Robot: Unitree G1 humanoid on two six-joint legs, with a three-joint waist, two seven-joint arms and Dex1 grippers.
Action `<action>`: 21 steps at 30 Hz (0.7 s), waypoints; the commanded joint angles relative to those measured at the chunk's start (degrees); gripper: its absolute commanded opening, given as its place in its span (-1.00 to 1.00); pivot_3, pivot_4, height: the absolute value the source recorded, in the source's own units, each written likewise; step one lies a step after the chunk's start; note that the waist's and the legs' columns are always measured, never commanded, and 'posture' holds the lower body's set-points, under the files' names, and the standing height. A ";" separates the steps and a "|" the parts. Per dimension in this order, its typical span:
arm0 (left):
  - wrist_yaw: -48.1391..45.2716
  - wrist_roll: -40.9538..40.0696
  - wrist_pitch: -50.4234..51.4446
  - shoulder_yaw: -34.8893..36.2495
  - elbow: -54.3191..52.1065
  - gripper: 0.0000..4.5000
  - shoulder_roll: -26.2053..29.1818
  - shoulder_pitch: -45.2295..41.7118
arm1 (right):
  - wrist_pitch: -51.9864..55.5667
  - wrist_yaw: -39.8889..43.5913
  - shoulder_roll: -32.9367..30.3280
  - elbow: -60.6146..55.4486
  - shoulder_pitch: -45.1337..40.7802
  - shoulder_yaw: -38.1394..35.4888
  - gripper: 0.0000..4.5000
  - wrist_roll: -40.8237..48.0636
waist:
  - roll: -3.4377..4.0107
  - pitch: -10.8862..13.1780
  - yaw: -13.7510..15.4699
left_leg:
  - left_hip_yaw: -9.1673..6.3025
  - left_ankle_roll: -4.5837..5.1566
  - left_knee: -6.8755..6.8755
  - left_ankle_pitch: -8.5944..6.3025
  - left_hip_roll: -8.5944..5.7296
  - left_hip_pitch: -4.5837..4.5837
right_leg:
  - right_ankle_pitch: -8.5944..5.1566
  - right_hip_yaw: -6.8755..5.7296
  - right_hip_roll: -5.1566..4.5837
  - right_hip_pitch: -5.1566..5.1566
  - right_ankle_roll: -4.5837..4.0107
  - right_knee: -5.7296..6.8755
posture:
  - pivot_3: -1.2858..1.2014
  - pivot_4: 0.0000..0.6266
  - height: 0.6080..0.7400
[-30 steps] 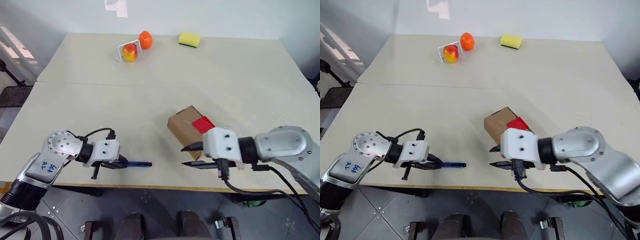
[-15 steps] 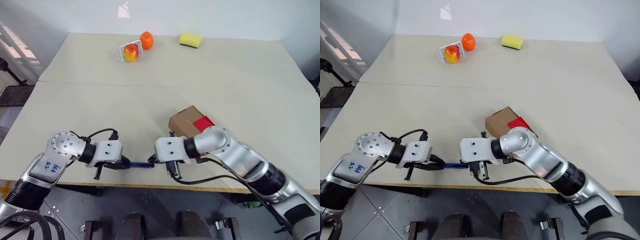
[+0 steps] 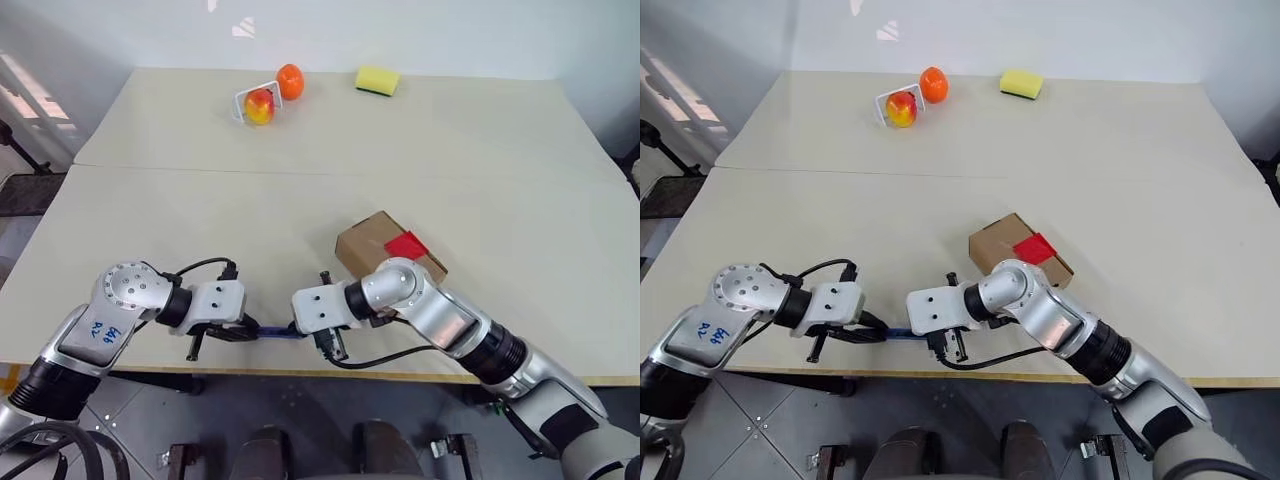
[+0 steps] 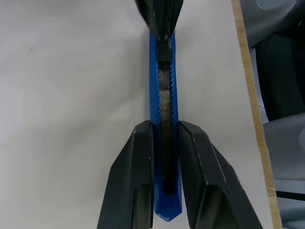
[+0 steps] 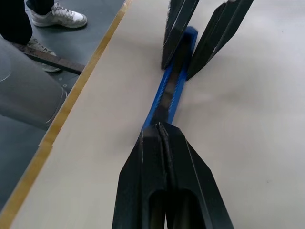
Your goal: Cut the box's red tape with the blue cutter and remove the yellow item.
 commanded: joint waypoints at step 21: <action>-3.24 0.30 3.60 -1.57 -1.99 -0.82 2.82 2.73 | -2.91 3.29 -3.20 -1.30 3.95 -5.22 -0.97 -1.55 | 0.00 0.00 -1.06 | -0.04 0.02 0.00 -0.01 0.00 0.17 | 0.00 -0.03 0.00 0.26 0.00 -0.08 | 0.03 -0.52 1.00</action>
